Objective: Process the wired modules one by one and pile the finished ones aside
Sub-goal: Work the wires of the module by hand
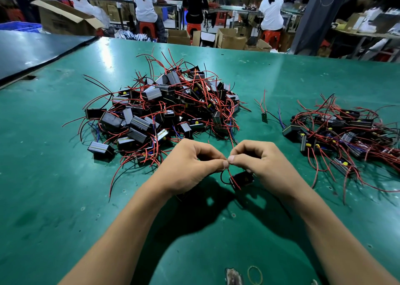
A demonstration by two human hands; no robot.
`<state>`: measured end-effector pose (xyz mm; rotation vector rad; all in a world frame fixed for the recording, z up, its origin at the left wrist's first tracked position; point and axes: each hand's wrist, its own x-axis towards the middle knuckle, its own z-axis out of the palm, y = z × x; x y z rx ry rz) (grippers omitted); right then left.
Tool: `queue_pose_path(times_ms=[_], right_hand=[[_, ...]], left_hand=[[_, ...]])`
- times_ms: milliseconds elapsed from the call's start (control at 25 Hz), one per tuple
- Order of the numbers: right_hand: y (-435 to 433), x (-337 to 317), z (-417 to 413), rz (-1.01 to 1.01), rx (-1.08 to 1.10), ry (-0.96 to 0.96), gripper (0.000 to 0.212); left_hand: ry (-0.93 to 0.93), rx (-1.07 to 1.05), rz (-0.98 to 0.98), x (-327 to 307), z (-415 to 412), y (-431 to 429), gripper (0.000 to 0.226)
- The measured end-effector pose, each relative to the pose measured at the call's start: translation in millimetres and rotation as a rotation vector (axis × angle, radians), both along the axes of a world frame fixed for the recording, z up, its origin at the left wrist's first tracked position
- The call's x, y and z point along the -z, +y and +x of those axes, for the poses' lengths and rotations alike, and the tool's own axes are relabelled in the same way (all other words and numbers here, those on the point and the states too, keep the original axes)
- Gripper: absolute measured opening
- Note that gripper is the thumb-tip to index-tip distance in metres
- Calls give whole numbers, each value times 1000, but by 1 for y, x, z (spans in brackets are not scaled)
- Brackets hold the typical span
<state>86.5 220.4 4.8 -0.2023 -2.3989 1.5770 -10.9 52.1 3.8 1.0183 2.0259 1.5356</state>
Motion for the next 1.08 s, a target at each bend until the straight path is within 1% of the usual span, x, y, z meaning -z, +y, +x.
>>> queue_pose_path(times_ms=[80,160,240,280,360,400,480,600,680,760,800,880,960,1040,1080], right_hand=[[-1,0,-4,-38,31,-72,13],[1,0,-3,17,30,-70,12],[4,0,1,118,12,0,5],[5,0,2,176,1,54,7],[6,0,2,287,-27,173,19],[6,0,1,323,-35,211,20],[7,0,0,354,-40,238,16],[8,0,1,367,-35,231,9],[7,0,3,378,-26,214,9],[6,0,3,353,-12,165,11],[5,0,3,309,-4,126,12],[5,-1,2,202,3,34,12],[5,-3,2,159,4,-40,12],[7,-4,1,100,-6,-95,13],[7,-5,1,37,-12,-120,14]], left_hand=[[61,-8,-19,1,1,1,5],[88,-26,-23,2,1,1,5],[61,-42,-13,3,-2,0,7],[41,-46,-9,4,-3,0,8],[-1,-45,-2,5,-5,-1,8],[-18,-41,1,5,-5,-1,7],[-33,-33,2,5,-5,-1,8],[-35,-37,8,5,-6,-1,8],[-29,-42,16,5,-5,-1,9],[-11,-46,32,4,-3,-1,8],[15,-51,36,4,-2,-1,9],[109,-72,29,3,1,0,7],[210,-100,25,2,4,2,4],[272,-120,36,3,6,3,1],[296,-127,44,3,7,3,1]])
